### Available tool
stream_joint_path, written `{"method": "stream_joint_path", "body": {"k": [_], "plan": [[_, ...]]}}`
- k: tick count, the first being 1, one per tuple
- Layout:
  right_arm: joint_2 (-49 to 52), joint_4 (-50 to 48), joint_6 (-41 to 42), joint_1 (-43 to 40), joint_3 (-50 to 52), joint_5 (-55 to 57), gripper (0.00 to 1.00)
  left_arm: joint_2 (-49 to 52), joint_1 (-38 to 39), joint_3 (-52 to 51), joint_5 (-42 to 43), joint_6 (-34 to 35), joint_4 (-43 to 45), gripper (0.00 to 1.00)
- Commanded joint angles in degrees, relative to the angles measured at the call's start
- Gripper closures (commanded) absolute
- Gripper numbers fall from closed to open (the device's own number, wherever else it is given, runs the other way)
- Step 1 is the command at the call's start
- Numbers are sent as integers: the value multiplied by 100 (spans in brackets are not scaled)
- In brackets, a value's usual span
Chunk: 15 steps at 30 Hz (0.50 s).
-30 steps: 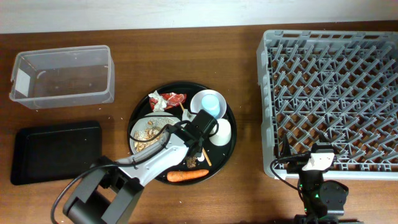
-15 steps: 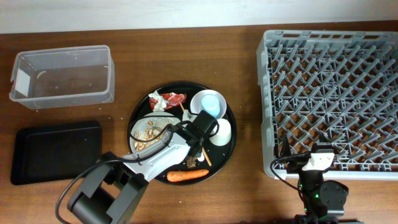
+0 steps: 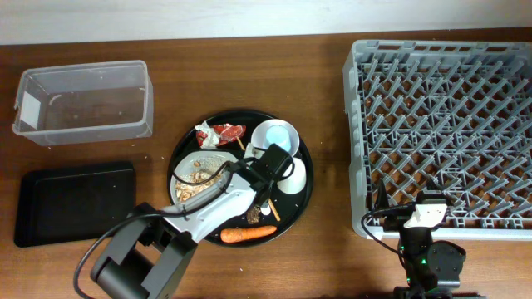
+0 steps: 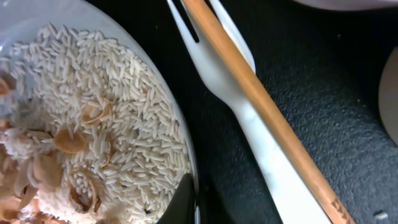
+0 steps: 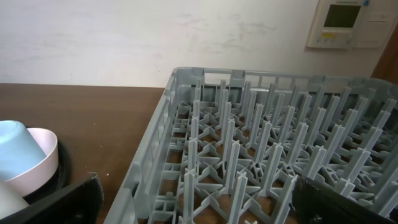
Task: Sort waste into correct bins and load items into the dishwasher rack
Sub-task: 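Lift the white plate and carry it left toward the black tray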
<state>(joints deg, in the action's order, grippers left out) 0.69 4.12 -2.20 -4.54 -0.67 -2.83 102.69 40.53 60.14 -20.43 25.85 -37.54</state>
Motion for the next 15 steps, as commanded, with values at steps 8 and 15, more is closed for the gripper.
{"method": "stream_joint_path", "body": {"k": [8, 15], "plan": [[-48, 20, -39, -37, 35, 48, 1, 79, -13, 1237, -343, -107, -1126, 99], [-48, 20, -37, -37, 35, 48, 1, 52, -15, 1707, -345, 26, -1786, 99]]}}
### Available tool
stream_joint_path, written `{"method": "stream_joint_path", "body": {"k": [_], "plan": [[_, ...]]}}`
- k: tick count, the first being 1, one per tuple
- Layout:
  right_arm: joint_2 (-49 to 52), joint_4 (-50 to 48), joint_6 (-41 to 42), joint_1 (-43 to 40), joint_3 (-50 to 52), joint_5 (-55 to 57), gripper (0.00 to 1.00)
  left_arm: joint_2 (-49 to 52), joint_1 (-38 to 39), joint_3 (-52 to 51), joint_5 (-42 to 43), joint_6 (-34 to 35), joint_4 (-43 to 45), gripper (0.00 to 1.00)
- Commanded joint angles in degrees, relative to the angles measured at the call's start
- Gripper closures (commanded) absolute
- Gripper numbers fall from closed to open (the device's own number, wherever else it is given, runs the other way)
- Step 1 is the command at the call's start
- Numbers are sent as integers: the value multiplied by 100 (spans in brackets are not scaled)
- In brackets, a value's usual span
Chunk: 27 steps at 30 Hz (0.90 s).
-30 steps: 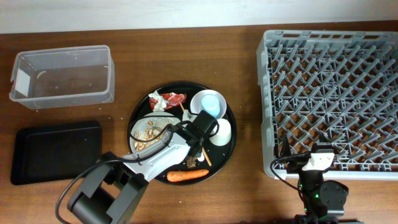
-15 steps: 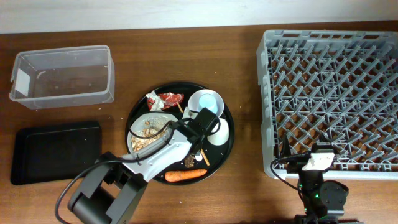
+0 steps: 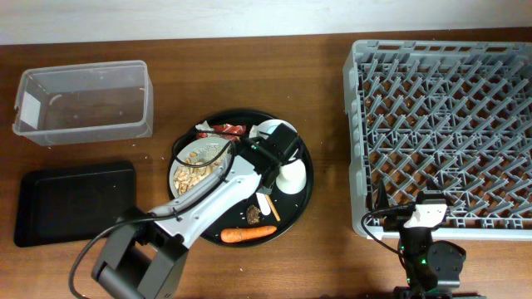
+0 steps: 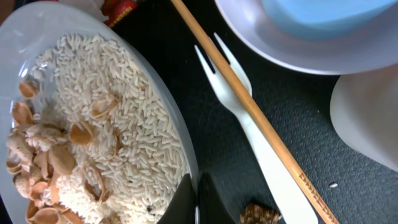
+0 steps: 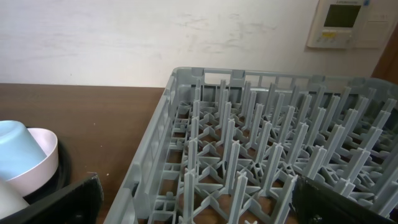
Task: Sort waste into correct bins and load items into the dishwasher rack
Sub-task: 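Lift the white plate and carry it left toward the black tray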
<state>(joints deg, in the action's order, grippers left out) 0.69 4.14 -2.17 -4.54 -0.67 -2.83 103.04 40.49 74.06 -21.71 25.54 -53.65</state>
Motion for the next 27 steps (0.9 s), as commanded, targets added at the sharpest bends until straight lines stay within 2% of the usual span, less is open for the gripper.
{"method": "stream_joint_path", "body": {"k": [1, 6, 13, 17, 22, 25, 27], "plan": [[-48, 17, -42, -37, 35, 48, 1, -24, -15, 411, -212, 61, -271, 99], [-50, 17, -42, -37, 35, 48, 1, -424, -76, 485, -212, 76, -505, 99], [-48, 20, -42, -37, 35, 48, 1, -955, -927, 485, -208, 76, -824, 99], [-48, 17, -42, -37, 35, 48, 1, -1071, -1738, 485, -131, 273, -857, 99], [-48, 17, -39, -37, 35, 48, 1, -1071, -3394, 483, 1137, 304, -619, 99], [-48, 17, -42, -37, 35, 50, 1, -1071, -4450, 483, 1753, 11, -376, 99], [-48, 17, -42, -37, 35, 48, 1, -1071, -4824, 483, 2070, -181, -251, 99]]}}
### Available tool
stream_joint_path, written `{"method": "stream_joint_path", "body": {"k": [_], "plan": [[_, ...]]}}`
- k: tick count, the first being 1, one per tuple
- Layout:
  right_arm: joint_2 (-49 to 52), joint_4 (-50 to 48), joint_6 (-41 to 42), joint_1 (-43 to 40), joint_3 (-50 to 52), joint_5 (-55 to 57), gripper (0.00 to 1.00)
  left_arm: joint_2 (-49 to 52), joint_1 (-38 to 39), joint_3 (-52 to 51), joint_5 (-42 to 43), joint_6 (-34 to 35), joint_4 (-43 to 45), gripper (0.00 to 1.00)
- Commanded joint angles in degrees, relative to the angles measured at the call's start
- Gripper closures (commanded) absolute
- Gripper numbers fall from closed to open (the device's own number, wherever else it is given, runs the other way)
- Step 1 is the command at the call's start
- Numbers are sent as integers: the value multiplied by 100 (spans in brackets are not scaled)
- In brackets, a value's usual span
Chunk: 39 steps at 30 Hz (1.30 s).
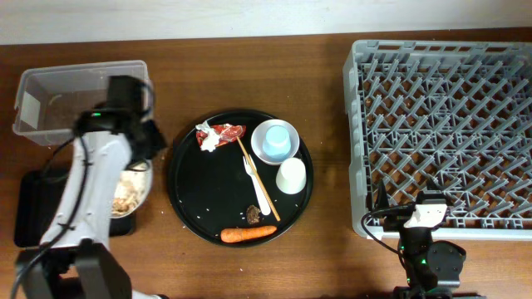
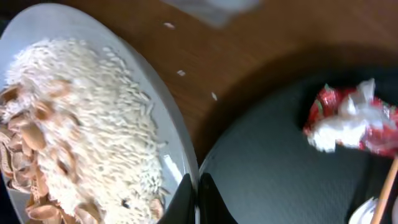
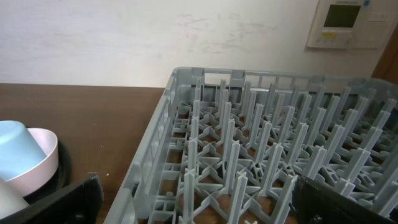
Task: Sort waste into correct bins and load items into the dishwasher rack
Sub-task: 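Lift the white plate and carry it left toward the black tray, then tilt the plate over the black tray to dump rice and shells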
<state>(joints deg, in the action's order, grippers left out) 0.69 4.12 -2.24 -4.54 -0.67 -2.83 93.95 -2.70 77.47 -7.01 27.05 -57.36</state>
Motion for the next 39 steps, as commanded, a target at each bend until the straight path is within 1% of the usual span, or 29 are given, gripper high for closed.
{"method": "stream_joint_path", "body": {"k": [1, 2, 5, 7, 9, 15, 16, 19, 20, 21, 22, 27, 30, 31, 32, 33, 34, 36, 37, 39], "plan": [[-48, 20, -35, -37, 35, 48, 1, -162, -704, 142, 820, -396, 162, 99], [-50, 20, -33, -37, 35, 48, 1, -162, -957, 131, 1143, -492, 221, 99], [-48, 20, -33, -37, 35, 48, 1, -160, -1513, 131, 1440, -540, 334, 99], [-48, 20, -35, -37, 35, 48, 1, -155, -1834, 127, 1934, -638, 413, 99], [-48, 20, -33, -37, 35, 48, 1, -149, -2376, 118, 2553, -638, 420, 99], [-48, 20, -35, -37, 35, 48, 1, -144, -3357, 66, 3692, -702, 424, 99], [-48, 20, -33, -37, 35, 48, 1, -144, -3552, -11, 4046, -710, 505, 99], [-48, 20, -33, -37, 35, 48, 1, -144, -3799, -236, 4642, -748, 793, 99], [-48, 20, -33, -37, 35, 48, 1, -140, -3866, -282, 4913, -796, 879, 99], [-48, 20, -33, -37, 35, 48, 1, -140, -3960, -308, 5386, -920, 994, 99], [-48, 20, -35, -37, 35, 48, 1, -140, -4054, -308, 5617, -916, 1010, 99], [-48, 20, -35, -37, 35, 48, 1, -129, -4363, -385, 5742, -914, 874, 99], [-48, 20, -35, -37, 35, 48, 1, -129, -4402, -476, 6367, -916, 975, 99], [-48, 20, -33, -37, 35, 48, 1, -129, -4411, -501, 6242, -874, 1078, 99], [-48, 20, -35, -37, 35, 48, 1, -129, -4441, -520, 6317, -826, 1003, 99], [-48, 20, -35, -37, 35, 48, 1, -129, -4527, -533, 6714, -955, 940, 99], [-48, 20, -35, -37, 35, 48, 1, -129, -4603, -533, 6723, -960, 1036, 99], [-48, 20, -35, -37, 35, 48, 1, -129, -4780, -533, 7193, -1032, 822, 99], [-48, 22, -33, -37, 35, 48, 1, -129, -4804, -533, 7023, -994, 957, 99], [-48, 20, -35, -37, 35, 48, 1, -129, -4878, -535, 7322, -1025, 693, 99]]}}
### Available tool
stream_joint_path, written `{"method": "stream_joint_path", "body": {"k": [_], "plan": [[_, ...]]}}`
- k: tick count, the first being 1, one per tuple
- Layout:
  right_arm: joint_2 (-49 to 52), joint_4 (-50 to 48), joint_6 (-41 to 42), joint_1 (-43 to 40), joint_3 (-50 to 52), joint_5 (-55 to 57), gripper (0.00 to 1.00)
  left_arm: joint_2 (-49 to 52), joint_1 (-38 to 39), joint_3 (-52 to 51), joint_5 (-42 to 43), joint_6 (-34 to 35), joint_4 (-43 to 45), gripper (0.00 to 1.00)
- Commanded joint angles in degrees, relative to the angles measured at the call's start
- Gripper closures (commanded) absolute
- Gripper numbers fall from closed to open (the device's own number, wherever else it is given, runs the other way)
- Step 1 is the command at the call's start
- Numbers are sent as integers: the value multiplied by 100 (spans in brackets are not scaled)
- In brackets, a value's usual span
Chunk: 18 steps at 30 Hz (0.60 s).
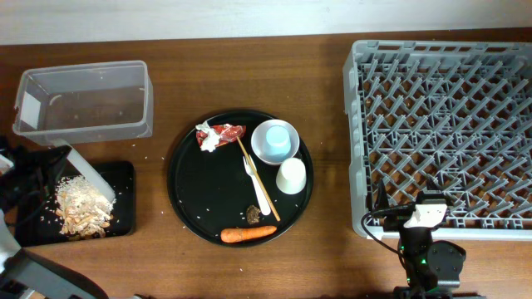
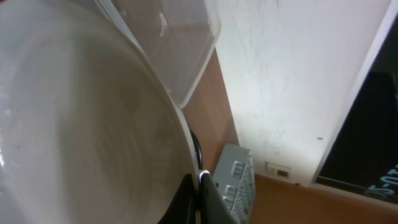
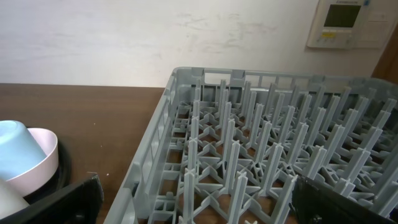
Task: Sort waste into correct bins and load items into the dishwasher rack
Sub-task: 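Tilt the plate over the black tray to dump rice and shells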
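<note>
My left gripper [image 2: 199, 182] is shut on the rim of the white plate [image 2: 81, 137], which stands tipped on edge and bare of food. Seen from overhead, the plate [image 1: 83, 170] slants over the black rectangular tray [image 1: 33, 228], and a heap of rice and shells [image 1: 81, 208] lies on that tray. The clear bin [image 1: 83, 104] stands just behind it. My right gripper [image 3: 199, 208] rests open at the front edge of the grey dish rack [image 1: 440, 124], holding nothing.
The round black tray [image 1: 187, 208] carries a blue cup in a white bowl [image 1: 275, 141], a white cup [image 1: 291, 175], a white fork with a chopstick [image 1: 253, 178], a red wrapper [image 1: 218, 134], a carrot [image 1: 248, 234] and a small brown scrap [image 1: 253, 215].
The plate, held flatter with rice and shells on it at the black rectangular tray's edge, is now tipped steeply and bare. The food lies heaped on that tray. The right arm has not moved.
My left gripper was shut on the rim of the rice plate in the round tray, and still there a moment later. Then it held the plate at the left, by the black rectangular tray. Now the food lies on that tray.
</note>
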<state>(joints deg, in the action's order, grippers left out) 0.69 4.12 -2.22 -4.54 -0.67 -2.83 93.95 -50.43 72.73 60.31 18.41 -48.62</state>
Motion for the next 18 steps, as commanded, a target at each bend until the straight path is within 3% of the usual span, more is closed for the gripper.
{"method": "stream_joint_path", "body": {"k": [1, 3, 8, 9, 11, 16, 17, 18], "plan": [[-48, 20, -35, -37, 35, 48, 1, -129, -140, -61, 468, -131, -44, 99], [-48, 20, -35, -37, 35, 48, 1, -129, -170, -61, 782, -205, -289, 99], [-48, 20, -37, -37, 35, 48, 1, -129, -225, -61, 651, -267, -424, 99], [-48, 20, -37, -37, 35, 48, 1, -142, -243, -61, 778, -533, -623, 99], [-48, 22, -35, -37, 35, 48, 1, -151, -236, -59, 284, -573, -575, 99], [-48, 20, -37, -37, 35, 48, 1, -404, -249, -46, 382, -1058, -592, 99], [-48, 20, -35, -37, 35, 48, 1, -483, -205, -46, 72, -866, -455, 99], [-50, 20, -37, -37, 35, 48, 1, -538, -208, -46, 549, -885, -767, 99]]}}
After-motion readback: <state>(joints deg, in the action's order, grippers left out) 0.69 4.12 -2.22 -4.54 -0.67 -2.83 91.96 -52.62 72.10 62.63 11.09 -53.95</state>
